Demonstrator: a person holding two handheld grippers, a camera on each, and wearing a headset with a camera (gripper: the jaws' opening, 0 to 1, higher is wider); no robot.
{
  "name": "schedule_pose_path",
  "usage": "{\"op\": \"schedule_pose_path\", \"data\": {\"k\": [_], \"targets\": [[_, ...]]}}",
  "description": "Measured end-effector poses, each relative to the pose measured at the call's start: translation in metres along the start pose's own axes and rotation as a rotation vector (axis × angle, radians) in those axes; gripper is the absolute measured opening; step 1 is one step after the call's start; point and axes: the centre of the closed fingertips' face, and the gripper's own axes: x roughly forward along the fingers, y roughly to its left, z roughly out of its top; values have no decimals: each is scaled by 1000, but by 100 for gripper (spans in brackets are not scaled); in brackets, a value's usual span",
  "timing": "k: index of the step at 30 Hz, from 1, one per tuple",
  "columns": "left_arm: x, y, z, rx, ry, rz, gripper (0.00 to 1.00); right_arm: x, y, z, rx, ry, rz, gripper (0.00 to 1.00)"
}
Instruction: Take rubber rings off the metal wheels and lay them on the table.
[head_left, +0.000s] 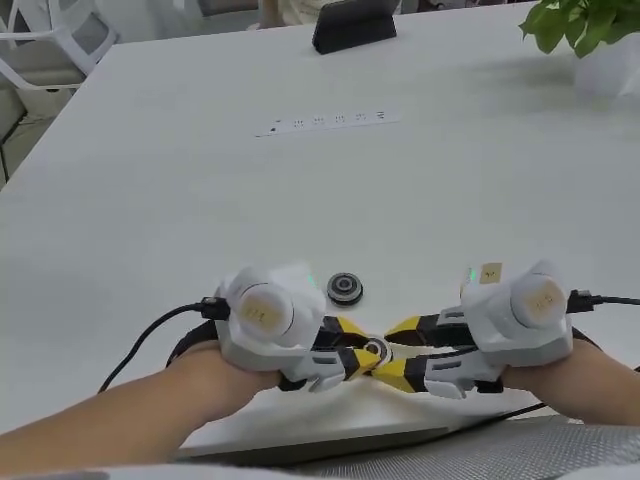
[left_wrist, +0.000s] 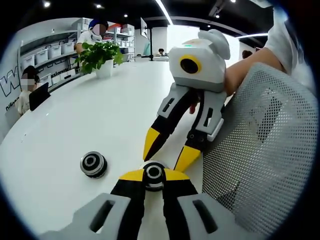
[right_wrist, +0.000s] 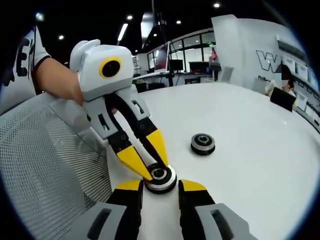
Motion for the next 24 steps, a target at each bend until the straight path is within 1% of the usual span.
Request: {"op": "schedule_pose_path", "data": {"k": [3,5,20,22,24], "targets": [[0,0,0,0,0,0,7,1,-1,-2,5,8,3,26],[0,0,0,0,0,0,7,1,0,-3,8,13,9,24],[0,0,0,-2,-2,0,7,-3,1,-5,18,9,2,19],[0,0,0,-3,-2,0,7,-4,1,-6,21,11,1,18],[0,0,0,-3,-2,0,7,-6,1,-10,22,24,0,14]]}}
